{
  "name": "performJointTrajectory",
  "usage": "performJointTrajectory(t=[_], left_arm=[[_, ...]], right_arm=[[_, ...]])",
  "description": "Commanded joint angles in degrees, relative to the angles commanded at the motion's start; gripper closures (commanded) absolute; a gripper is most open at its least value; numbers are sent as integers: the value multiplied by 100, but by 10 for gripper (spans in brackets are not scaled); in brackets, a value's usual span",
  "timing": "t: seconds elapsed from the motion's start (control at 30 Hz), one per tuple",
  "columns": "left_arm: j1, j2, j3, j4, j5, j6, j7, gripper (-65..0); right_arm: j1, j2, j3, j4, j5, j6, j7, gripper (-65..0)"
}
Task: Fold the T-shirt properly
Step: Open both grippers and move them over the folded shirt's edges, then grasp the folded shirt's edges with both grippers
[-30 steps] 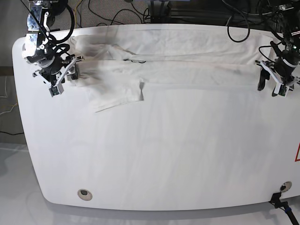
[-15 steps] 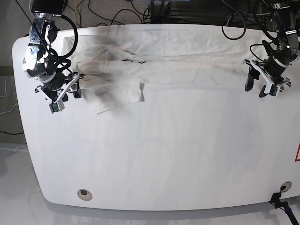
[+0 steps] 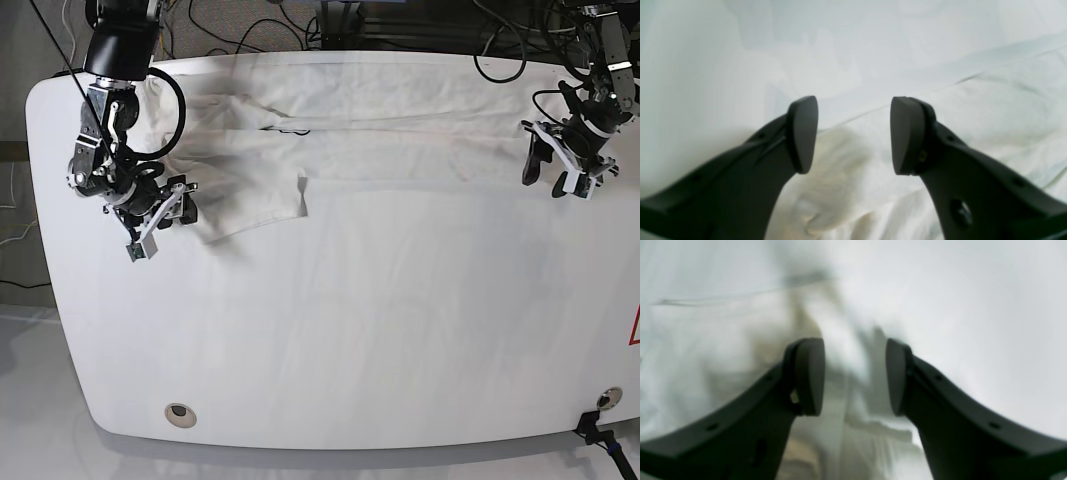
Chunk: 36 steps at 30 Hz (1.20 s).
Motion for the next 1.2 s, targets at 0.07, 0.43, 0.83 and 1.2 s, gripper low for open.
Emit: performJointTrajectory(t=[0.07, 0.43, 0.83, 1.2], left_arm=[[-9, 0, 0, 0, 0, 0, 0, -324], [-35, 0, 9, 0, 0, 0, 0, -324], [-53, 0, 9, -158, 0, 0, -9, -324], [-167, 0, 141, -167, 9, 0, -9, -324]], right_arm=[[9, -9, 0, -70, 0, 105, 0, -293], [-35, -123, -1055, -70, 53, 273, 0, -292], [0, -185, -1055, -62, 26, 246, 9, 0], [-237, -185, -1037, 1495, 290, 273, -1046, 0]])
